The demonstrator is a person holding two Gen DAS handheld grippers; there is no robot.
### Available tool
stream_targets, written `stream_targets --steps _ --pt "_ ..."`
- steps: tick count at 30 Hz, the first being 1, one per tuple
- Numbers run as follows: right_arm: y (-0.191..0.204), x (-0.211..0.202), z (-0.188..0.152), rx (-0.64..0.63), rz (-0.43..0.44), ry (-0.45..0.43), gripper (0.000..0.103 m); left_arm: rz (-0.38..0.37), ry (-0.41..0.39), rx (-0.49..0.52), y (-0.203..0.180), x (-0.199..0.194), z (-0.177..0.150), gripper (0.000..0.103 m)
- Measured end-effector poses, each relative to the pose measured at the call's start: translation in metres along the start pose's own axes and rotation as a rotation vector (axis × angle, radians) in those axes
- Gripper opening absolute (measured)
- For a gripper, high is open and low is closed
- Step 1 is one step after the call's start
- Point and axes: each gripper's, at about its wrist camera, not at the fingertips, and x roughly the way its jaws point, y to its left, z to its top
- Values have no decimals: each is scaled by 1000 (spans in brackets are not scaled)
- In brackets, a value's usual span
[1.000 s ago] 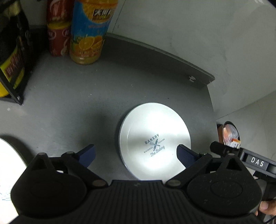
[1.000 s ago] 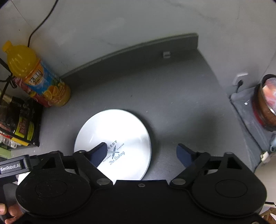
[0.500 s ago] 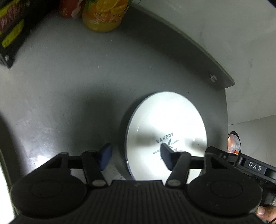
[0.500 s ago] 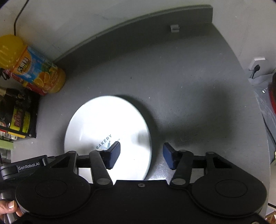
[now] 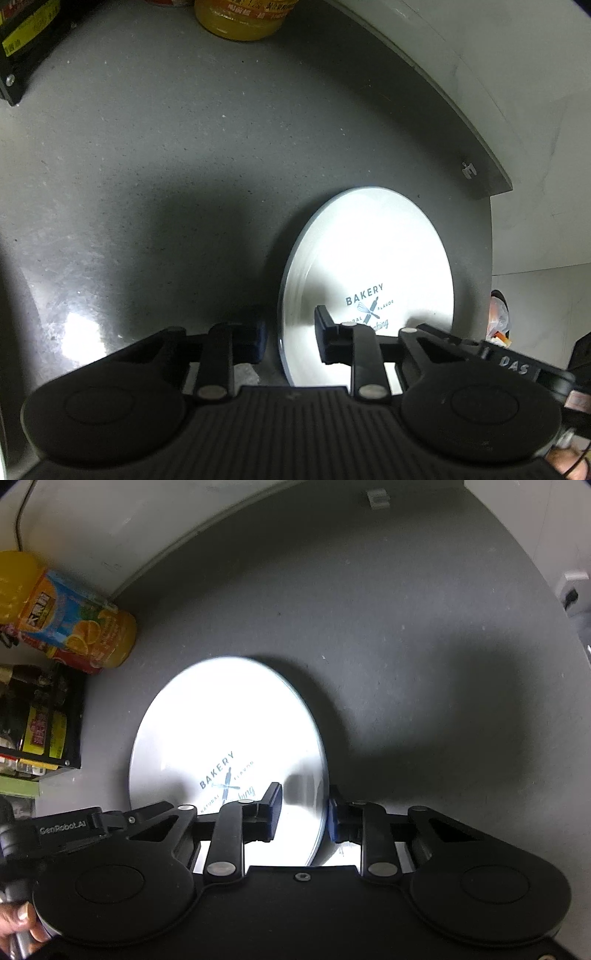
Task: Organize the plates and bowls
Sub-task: 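Close both tools on the rim of the BAKERY plate, then lift the BAKERY plate with both tools and carry it over the plate stack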
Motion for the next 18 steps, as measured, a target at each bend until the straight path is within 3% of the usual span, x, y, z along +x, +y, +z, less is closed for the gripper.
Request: stream_targets --steps 4,13,18 --pt "-3 -2 0 -10 -8 -4 14 -9 16 -32 4 0 2 15" --pt "6 -33 0 -51 46 -95 12 -44 -18 0 0 -16 2 11" --pt "21 -49 -2 -103 36 -137 12 -62 -50 27 -7 -33 7 11"
